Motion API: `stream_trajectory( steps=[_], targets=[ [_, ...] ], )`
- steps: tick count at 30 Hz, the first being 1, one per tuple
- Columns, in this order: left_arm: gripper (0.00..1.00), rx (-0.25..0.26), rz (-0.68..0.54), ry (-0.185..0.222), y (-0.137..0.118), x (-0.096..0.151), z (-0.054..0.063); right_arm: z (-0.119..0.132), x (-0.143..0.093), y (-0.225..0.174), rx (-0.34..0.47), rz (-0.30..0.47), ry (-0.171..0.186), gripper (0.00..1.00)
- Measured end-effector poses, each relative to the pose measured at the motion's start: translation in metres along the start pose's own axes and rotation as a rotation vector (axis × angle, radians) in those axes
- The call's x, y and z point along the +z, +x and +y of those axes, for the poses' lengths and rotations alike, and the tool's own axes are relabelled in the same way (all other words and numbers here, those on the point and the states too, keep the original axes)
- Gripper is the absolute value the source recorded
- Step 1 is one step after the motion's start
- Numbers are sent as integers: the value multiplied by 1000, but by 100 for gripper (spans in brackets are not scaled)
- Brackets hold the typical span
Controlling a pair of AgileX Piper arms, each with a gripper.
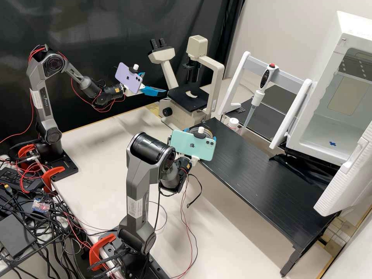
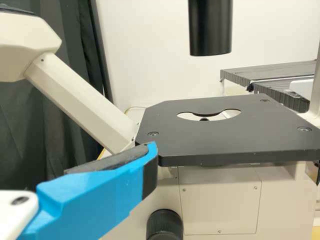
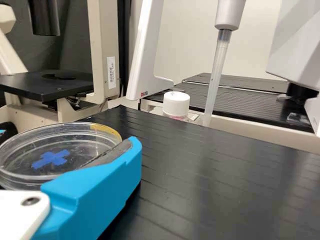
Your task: Move the petri dish to the incubator
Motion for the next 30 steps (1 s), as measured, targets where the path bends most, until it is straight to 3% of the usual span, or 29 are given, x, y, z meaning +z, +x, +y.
stream_trajectory(
  steps=[3,11,19,25,30],
  targets=[
    [100,0,0,0,0,0,0,13,7,-3,29,-19,-21,0],
    [100,0,0,0,0,0,0,64,48,-16,187,-173,36,0],
    [100,0,0,0,0,0,0,119,83,-21,355,-249,44,0],
    [100,0,0,0,0,0,0,157,100,-12,433,-282,12,0],
    [100,0,0,0,0,0,0,186,109,3,479,-324,17,0]
  ],
)
